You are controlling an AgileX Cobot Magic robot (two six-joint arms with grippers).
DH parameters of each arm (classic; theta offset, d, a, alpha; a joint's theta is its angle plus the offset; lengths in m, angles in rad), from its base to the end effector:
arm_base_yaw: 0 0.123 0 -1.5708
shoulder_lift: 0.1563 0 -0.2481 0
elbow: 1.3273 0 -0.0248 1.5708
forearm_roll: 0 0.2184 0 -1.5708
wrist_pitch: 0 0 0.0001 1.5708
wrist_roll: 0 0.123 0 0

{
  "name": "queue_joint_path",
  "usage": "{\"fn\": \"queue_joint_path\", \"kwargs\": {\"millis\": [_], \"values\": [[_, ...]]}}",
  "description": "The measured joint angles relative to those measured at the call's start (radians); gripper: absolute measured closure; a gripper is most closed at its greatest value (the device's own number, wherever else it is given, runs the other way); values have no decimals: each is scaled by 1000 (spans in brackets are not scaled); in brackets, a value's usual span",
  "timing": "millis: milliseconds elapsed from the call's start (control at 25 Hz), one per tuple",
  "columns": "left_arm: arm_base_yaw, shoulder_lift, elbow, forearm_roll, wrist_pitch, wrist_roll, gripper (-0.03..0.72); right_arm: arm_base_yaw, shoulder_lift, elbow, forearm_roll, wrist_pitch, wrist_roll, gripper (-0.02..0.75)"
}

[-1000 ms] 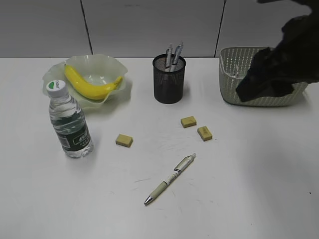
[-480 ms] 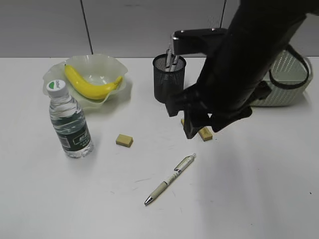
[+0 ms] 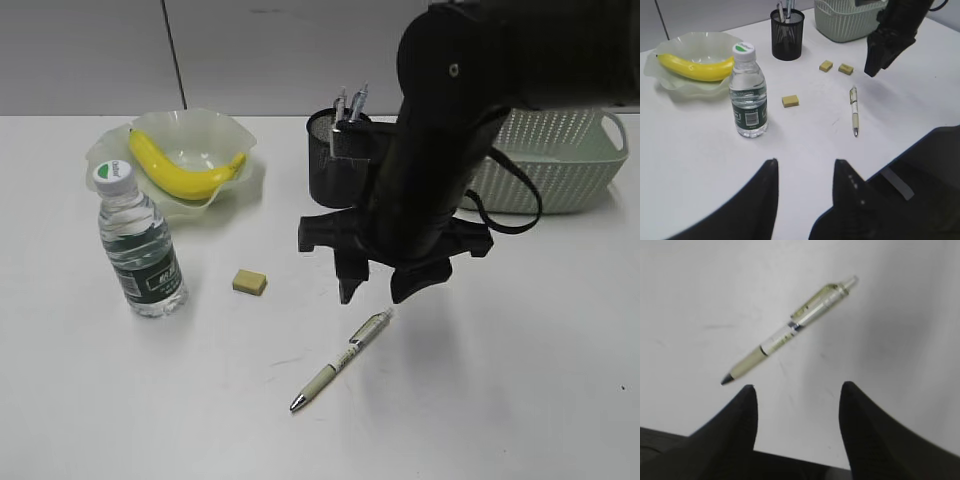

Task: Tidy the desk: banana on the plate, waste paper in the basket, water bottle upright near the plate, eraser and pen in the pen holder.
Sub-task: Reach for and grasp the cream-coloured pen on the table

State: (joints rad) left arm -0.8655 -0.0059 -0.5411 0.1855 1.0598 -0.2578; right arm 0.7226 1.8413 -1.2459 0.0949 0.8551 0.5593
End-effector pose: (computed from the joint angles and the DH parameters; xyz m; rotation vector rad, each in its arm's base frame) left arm 0.0325 -0.0076 0.2602 0.5909 1.9304 -0.5044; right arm 0.2425 0.2255 0.1442 -0.1631 3.0046 0.2815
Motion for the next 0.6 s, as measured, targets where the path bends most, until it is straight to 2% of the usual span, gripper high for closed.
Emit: {"fn": "queue_joint_path", "kwargs": {"millis": [160,600], "values": [[0,0,2,-1,2,1,414,0,42,-2,17,-75,101,318],[0,0,2,-1,2,3,418,0,176,-4,46,-90,255,318]]}}
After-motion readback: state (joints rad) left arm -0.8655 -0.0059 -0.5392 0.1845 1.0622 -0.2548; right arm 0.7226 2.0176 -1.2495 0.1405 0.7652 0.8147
